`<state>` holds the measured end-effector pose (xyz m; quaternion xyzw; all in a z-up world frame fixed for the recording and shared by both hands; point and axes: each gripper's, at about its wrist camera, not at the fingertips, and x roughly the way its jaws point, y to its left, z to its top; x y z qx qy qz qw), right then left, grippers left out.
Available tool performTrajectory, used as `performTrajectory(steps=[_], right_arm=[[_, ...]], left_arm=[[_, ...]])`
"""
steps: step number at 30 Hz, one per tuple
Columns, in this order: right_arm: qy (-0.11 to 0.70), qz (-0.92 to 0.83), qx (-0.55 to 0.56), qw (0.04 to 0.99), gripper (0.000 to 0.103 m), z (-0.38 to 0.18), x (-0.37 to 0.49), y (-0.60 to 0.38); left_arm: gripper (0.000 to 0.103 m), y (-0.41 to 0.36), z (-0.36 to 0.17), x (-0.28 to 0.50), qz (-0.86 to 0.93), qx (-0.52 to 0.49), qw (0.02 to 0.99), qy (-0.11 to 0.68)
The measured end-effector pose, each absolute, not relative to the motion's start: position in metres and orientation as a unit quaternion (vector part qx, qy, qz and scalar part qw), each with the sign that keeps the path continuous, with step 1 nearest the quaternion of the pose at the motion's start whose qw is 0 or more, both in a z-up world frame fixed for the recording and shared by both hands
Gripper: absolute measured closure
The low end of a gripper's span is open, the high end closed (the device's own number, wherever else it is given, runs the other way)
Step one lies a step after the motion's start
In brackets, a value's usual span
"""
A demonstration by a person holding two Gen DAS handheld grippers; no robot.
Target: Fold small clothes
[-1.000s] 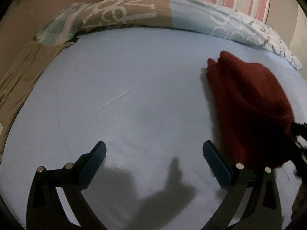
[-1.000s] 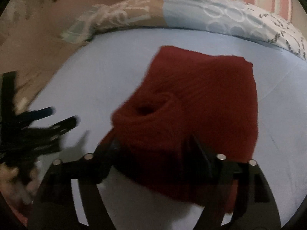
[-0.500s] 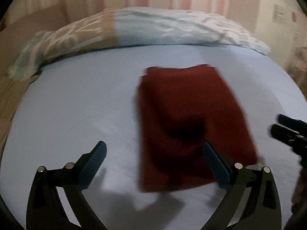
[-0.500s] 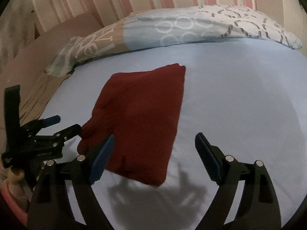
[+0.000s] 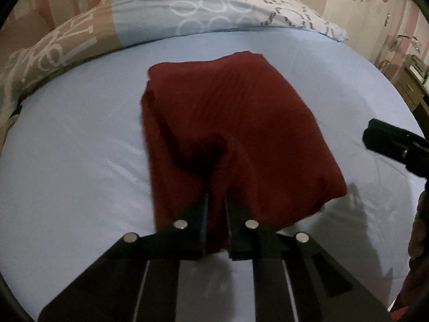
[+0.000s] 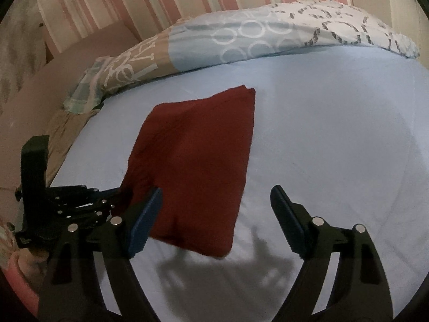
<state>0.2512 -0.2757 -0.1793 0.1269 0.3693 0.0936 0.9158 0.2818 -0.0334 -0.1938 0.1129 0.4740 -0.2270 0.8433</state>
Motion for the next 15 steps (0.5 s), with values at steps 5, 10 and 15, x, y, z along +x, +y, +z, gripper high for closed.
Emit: performTrajectory(steps=[5,10,15], right_arm=[[0.365,0.1,0.119,0.918,0.02,-0.177,0.247,-0.269],[0.383,0.093,0.104,0.913,0.023,-0.192,0.246,-0.261],[0.377,0.09,0.081,0.918,0.023,-0.192,0.238,-0.259]], left_arm=[[0.093,-0.006,-0.209,0.273,-0.207,0.086,0.837,0.498],[0.093,-0.004,-0.219,0.266,-0.194,0.084,0.841,0.498],[0.035,-0.011,-0.198,0.259,-0.153,0.1,0.86,0.477]])
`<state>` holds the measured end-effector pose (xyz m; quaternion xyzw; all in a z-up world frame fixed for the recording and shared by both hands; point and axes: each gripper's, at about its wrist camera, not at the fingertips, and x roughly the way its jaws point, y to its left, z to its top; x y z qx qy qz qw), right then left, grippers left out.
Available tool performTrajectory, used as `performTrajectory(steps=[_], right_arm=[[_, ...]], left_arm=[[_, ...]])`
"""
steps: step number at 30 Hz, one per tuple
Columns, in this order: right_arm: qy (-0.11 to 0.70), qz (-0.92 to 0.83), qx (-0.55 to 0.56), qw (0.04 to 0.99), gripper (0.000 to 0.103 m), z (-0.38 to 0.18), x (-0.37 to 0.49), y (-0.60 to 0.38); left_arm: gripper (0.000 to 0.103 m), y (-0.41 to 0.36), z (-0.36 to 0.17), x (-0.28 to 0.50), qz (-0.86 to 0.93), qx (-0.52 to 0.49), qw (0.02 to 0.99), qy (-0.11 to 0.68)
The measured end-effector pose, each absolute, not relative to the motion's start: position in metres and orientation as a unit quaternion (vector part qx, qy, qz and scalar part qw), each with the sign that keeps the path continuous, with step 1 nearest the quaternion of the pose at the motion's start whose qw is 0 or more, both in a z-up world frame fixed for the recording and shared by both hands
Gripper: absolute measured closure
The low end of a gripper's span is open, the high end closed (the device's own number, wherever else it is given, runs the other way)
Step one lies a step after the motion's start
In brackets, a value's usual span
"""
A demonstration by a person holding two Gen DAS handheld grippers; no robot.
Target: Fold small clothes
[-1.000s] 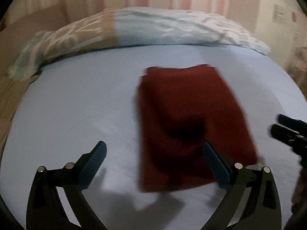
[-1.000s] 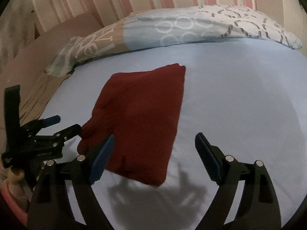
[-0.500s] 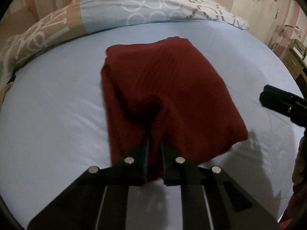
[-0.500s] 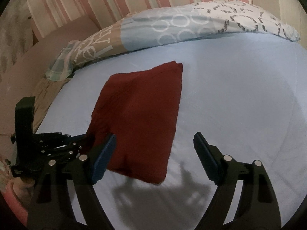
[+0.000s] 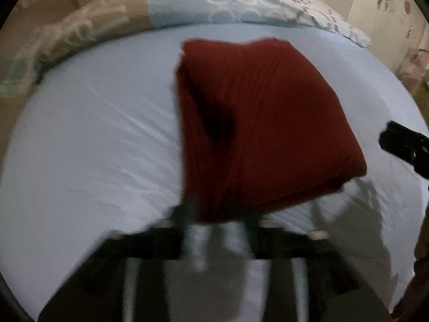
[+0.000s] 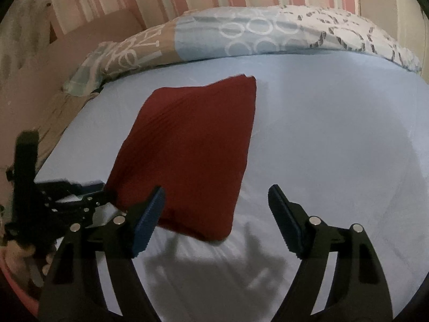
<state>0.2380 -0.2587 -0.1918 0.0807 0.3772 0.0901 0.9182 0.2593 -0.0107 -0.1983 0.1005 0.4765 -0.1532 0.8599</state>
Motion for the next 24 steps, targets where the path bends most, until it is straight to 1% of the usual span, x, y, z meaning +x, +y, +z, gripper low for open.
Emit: performTrajectory(steps=[1,2,4,6,9,12,16,18,21,22,23,24], right_arm=[[0.372,0.087,0.078,0.921,0.023,-0.191,0.237,-0.259],[0.368,0.08,0.074,0.923,0.023,-0.191,0.236,-0.26],[0.371,0.067,0.064,0.924,0.023,-0.193,0.237,-0.257],[0.383,0.051,0.043,0.921,0.023,-0.2,0.242,-0.25],[0.401,0.022,-0.012,0.916,0.024,-0.216,0.249,-0.233],[0.42,0.003,-0.052,0.906,0.025,-0.235,0.255,-0.225],[0.431,-0.004,-0.062,0.9,0.023,-0.248,0.259,-0.229],[0.436,-0.007,-0.071,0.897,0.02,-0.252,0.263,-0.229],[0.44,0.004,-0.061,0.896,0.02,-0.249,0.263,-0.231],[0.434,0.014,-0.049,0.899,0.019,-0.242,0.26,-0.234],[0.429,0.018,-0.043,0.902,0.014,-0.235,0.258,-0.235],[0.42,0.021,-0.036,0.906,0.007,-0.228,0.254,-0.237]], left_arm=[[0.022,-0.01,-0.191,0.256,-0.143,0.101,0.869,0.463],[0.021,-0.008,-0.183,0.253,-0.136,0.1,0.877,0.45],[0.014,-0.005,-0.174,0.25,-0.109,0.099,0.888,0.436],[0.013,-0.006,-0.176,0.255,-0.084,0.109,0.892,0.431],[0.013,-0.01,-0.2,0.269,-0.045,0.143,0.882,0.447],[0.012,-0.006,-0.218,0.275,-0.035,0.146,0.875,0.46],[0.012,0.003,-0.224,0.283,-0.031,0.138,0.874,0.465],[0.012,0.002,-0.228,0.283,-0.031,0.142,0.872,0.467],[0.011,0.002,-0.226,0.282,-0.03,0.146,0.871,0.469],[0.011,0.003,-0.223,0.279,-0.03,0.146,0.871,0.469],[0.009,0.004,-0.218,0.277,-0.031,0.145,0.871,0.468],[0.005,0.005,-0.214,0.275,-0.034,0.144,0.871,0.468]])
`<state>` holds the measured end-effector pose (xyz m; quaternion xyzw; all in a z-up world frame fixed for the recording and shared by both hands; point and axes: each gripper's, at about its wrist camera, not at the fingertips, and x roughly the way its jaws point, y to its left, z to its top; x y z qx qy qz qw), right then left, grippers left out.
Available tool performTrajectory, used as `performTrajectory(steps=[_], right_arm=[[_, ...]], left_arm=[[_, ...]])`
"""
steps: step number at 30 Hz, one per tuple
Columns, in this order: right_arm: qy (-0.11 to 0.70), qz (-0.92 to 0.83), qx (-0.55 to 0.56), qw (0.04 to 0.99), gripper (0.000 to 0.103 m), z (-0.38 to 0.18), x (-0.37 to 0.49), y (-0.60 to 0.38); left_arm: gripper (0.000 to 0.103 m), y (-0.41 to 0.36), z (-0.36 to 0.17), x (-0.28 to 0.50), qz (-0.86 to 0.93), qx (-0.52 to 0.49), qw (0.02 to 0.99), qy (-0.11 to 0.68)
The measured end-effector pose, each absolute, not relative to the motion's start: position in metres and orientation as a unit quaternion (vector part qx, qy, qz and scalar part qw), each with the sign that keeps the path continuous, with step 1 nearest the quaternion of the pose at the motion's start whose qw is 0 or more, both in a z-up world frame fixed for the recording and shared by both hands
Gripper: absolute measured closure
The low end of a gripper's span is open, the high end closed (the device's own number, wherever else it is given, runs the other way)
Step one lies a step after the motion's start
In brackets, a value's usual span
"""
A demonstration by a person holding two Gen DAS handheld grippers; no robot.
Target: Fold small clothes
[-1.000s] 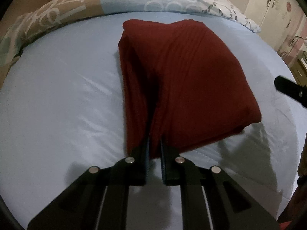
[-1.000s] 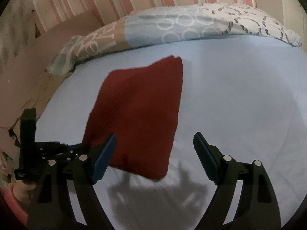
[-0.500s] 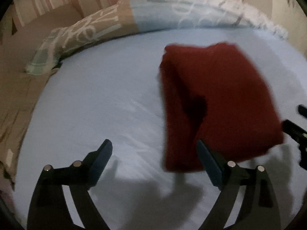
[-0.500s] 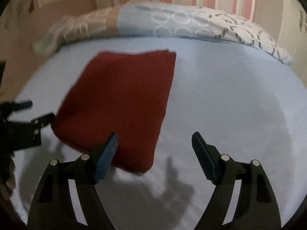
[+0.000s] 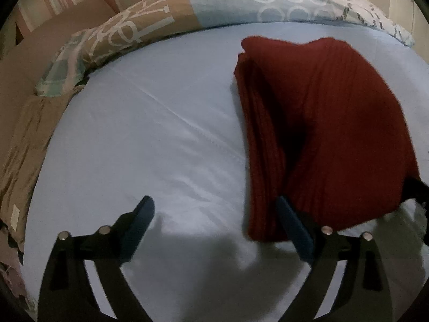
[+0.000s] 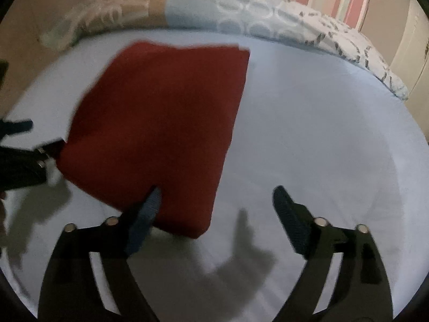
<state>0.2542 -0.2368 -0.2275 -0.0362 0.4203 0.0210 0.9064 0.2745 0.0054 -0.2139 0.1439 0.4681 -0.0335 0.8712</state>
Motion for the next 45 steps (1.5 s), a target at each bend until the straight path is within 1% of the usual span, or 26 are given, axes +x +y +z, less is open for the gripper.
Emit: performTrajectory(steps=[2,6,10,13,18,21,24,27,32,38,45], right_arm=[[0.396,0.021,-0.029,0.918,0.003,-0.211,0.245,-0.24],[0.379,0.01,-0.046,0.924,0.003,-0.194,0.244,-0.243],[0.382,0.004,-0.053,0.923,0.003,-0.195,0.248,-0.242],[0.385,0.005,-0.054,0.921,0.003,-0.199,0.249,-0.24],[0.388,0.003,-0.049,0.92,0.003,-0.2,0.253,-0.243],[0.385,0.0,-0.042,0.922,0.003,-0.197,0.255,-0.248],[0.383,-0.004,-0.044,0.923,0.003,-0.196,0.258,-0.251],[0.383,-0.007,-0.039,0.923,0.003,-0.196,0.259,-0.254],[0.381,-0.003,-0.044,0.924,0.003,-0.194,0.259,-0.249],[0.38,-0.002,-0.054,0.923,0.003,-0.194,0.26,-0.248],[0.386,-0.002,-0.056,0.921,0.003,-0.197,0.262,-0.25]], left_arm=[[0.002,0.009,-0.207,0.272,-0.051,0.131,0.868,0.476],[0.002,0.013,-0.21,0.275,-0.106,0.089,0.851,0.507],[0.002,0.005,-0.232,0.285,-0.121,0.077,0.839,0.525],[0.001,0.002,-0.238,0.295,-0.128,0.062,0.835,0.532],[0.002,0.0,-0.227,0.304,-0.154,0.023,0.83,0.535],[0.002,0.005,-0.214,0.298,-0.17,0.015,0.831,0.53],[0.002,0.012,-0.206,0.292,-0.197,-0.016,0.823,0.533],[0.002,0.0,-0.208,0.294,-0.194,0.007,0.825,0.531],[0.002,-0.012,-0.234,0.311,-0.173,0.033,0.818,0.548],[0.001,0.004,-0.248,0.31,-0.191,-0.011,0.816,0.545],[0.001,0.007,-0.251,0.299,-0.202,0.007,0.813,0.545]])
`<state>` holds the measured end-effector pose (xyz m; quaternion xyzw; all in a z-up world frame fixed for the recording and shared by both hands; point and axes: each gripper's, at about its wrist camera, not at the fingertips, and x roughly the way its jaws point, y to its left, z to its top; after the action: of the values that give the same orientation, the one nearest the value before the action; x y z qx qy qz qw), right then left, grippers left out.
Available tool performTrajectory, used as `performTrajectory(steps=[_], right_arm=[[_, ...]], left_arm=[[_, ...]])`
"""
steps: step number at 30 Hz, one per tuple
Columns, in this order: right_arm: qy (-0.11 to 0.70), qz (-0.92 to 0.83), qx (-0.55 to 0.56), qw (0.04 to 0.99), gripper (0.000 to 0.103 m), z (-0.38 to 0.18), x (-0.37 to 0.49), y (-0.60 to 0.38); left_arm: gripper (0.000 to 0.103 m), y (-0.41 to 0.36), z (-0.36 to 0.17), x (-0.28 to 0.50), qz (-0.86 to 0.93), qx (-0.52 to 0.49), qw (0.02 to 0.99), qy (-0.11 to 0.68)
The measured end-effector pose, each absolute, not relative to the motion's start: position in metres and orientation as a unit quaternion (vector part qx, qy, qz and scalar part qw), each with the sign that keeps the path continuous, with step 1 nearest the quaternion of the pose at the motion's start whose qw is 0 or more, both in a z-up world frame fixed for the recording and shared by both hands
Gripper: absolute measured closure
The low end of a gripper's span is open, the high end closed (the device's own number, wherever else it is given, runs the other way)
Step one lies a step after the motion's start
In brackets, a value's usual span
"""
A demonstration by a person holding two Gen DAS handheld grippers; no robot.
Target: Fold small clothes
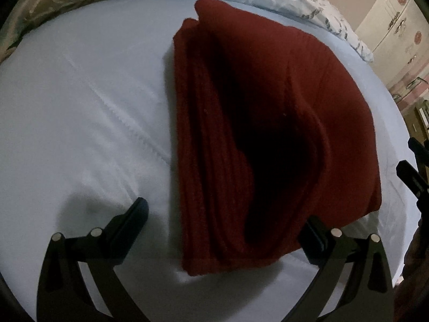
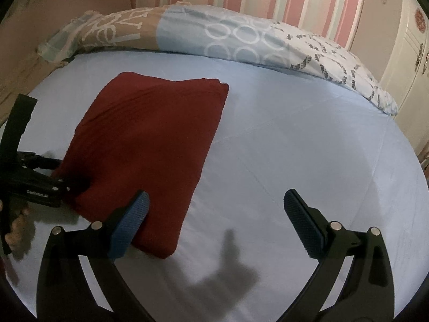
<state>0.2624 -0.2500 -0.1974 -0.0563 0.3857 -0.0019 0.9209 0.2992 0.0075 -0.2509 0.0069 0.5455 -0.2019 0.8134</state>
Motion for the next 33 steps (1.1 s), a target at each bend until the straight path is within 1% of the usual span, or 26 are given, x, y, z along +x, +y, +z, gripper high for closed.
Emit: performTrajectory(steps=[3,4,5,6,7,9,11,14,18,26,28,29,30,33], right_arm=[[0.389,-0.001,-0.042,0.92,0.003,-0.199,0.266,-0.252],[0.389,-0.001,-0.04,0.92,0.003,-0.2,0.266,-0.251],[0.388,0.0,-0.04,0.921,0.003,-0.2,0.267,-0.251],[0.388,0.002,-0.041,0.921,0.003,-0.201,0.267,-0.251],[0.388,0.004,-0.042,0.921,0.003,-0.203,0.267,-0.25],[0.391,0.006,-0.041,0.92,0.003,-0.205,0.27,-0.251],[0.395,0.006,-0.031,0.918,0.003,-0.207,0.275,-0.254],[0.397,0.013,-0.012,0.918,0.003,-0.205,0.286,-0.258],[0.407,0.026,0.009,0.913,0.003,-0.204,0.314,-0.259],[0.449,0.077,0.03,0.89,0.003,-0.231,0.342,-0.236],[0.458,0.088,0.037,0.884,0.004,-0.239,0.344,-0.231],[0.461,0.091,0.039,0.882,0.006,-0.242,0.345,-0.229],[0.464,0.096,0.041,0.88,0.01,-0.244,0.345,-0.226],[0.459,0.088,0.037,0.883,0.013,-0.245,0.346,-0.218]], left_arm=[[0.002,-0.007,-0.253,0.301,-0.196,0.031,0.82,0.537],[0.008,-0.01,-0.253,0.299,-0.197,0.038,0.823,0.532],[0.014,-0.011,-0.251,0.298,-0.203,0.041,0.824,0.528],[0.037,-0.013,-0.247,0.294,-0.229,0.034,0.819,0.525],[0.053,-0.015,-0.246,0.293,-0.24,0.03,0.815,0.526],[0.056,-0.025,-0.24,0.287,-0.235,0.057,0.82,0.519],[0.057,-0.029,-0.24,0.287,-0.23,0.067,0.821,0.518],[0.058,-0.026,-0.24,0.294,-0.233,0.047,0.817,0.526],[0.058,-0.038,-0.237,0.291,-0.212,0.074,0.822,0.523],[0.058,-0.04,-0.236,0.286,-0.193,0.085,0.826,0.523],[0.058,-0.046,-0.236,0.29,-0.192,0.086,0.826,0.523],[0.058,-0.049,-0.236,0.291,-0.191,0.088,0.826,0.523],[0.058,-0.05,-0.235,0.29,-0.19,0.093,0.827,0.521],[0.058,-0.056,-0.235,0.29,-0.182,0.101,0.829,0.519]])
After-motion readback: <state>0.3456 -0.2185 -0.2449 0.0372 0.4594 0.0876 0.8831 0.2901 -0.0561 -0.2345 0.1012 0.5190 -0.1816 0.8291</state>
